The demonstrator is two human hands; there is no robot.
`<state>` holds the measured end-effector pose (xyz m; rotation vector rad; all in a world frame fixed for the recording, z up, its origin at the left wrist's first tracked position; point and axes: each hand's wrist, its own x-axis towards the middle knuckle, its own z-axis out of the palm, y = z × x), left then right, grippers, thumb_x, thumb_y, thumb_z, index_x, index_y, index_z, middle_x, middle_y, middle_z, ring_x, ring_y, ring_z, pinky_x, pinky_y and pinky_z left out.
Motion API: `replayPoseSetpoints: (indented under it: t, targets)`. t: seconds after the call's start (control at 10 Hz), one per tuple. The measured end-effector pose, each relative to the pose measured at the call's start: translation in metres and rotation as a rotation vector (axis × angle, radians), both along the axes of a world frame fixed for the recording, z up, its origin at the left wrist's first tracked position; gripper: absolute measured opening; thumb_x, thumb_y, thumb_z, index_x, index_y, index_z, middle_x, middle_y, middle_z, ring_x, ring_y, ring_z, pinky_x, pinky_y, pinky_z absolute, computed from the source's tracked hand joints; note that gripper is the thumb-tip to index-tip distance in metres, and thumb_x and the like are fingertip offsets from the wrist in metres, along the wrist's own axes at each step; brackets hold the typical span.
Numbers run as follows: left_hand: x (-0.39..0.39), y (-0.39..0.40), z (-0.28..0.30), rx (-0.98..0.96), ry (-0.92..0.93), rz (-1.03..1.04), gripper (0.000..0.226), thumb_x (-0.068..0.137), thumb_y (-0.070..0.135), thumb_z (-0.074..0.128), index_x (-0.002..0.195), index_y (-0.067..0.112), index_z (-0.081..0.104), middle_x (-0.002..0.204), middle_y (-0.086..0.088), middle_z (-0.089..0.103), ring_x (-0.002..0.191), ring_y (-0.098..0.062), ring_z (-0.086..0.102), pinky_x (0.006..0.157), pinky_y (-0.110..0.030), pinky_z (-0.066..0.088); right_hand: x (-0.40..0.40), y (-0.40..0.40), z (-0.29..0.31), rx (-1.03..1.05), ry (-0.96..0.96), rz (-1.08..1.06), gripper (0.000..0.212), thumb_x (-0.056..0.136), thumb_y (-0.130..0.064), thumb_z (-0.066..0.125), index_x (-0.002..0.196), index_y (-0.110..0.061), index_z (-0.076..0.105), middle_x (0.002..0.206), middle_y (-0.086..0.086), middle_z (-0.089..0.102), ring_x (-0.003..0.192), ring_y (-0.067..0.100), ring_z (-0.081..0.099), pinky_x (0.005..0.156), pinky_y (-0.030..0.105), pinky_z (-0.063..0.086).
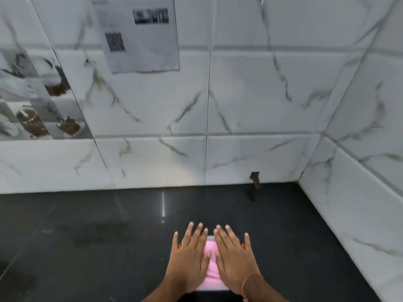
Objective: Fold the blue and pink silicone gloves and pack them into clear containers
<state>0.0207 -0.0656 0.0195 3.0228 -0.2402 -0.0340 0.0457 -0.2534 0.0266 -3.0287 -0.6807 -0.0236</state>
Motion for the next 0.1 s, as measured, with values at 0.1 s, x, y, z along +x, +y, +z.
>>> replayPoseSetpoints:
  t: [0.1]
  targets:
    - [-0.0017, -0.0005, 0.0004, 0.021, -0.154, -0.023, 0.07, 0.094, 0.06, 0.055, 0.155, 0.027, 0.064, 0.169, -0.006, 0.051, 0.154, -0.033, 0.052, 0.126, -0.051, 0.0, -0.0048, 0.0012, 0.0084, -0.024, -0.098, 0.022, 0.054, 0.099, -0.041, 0.039, 0.137, -0.024, 0.073, 0.149, -0.007, 0.064, 0.135, 0.018, 0.064, 0.118, 0.06, 0.007]
